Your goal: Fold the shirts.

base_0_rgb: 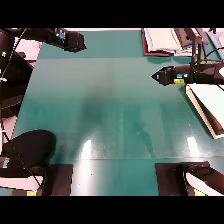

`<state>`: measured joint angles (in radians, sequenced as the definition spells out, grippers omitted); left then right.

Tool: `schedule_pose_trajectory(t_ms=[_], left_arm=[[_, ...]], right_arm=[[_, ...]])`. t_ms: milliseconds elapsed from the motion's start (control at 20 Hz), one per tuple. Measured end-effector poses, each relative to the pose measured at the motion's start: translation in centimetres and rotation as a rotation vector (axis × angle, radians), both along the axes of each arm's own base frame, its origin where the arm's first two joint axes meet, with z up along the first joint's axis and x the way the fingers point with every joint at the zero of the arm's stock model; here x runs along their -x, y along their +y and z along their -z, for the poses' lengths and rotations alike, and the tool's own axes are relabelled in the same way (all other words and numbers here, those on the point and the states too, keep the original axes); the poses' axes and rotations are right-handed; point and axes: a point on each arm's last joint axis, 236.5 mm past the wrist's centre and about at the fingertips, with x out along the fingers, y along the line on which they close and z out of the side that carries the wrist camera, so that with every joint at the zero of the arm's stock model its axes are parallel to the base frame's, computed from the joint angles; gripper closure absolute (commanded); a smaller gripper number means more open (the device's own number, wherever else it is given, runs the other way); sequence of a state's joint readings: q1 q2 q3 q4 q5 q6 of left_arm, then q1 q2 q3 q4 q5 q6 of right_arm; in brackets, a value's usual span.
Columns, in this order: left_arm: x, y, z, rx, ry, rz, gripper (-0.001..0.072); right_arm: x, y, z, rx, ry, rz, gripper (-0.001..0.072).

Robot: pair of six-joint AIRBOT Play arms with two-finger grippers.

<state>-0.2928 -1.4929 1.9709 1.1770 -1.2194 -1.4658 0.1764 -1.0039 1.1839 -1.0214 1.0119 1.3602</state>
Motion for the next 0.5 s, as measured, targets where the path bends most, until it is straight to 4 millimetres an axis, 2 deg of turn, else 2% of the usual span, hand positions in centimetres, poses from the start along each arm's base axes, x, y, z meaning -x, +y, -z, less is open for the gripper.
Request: schedule_pose_trajectory(t_ms=[500], left_arm=[[0.0, -0.01, -0.01, 0.0, 0.0, 0.0, 0.0681]], right_arm=[[0.29, 0.11, 0.19, 0.002, 0.012, -0.009, 0.0692]])
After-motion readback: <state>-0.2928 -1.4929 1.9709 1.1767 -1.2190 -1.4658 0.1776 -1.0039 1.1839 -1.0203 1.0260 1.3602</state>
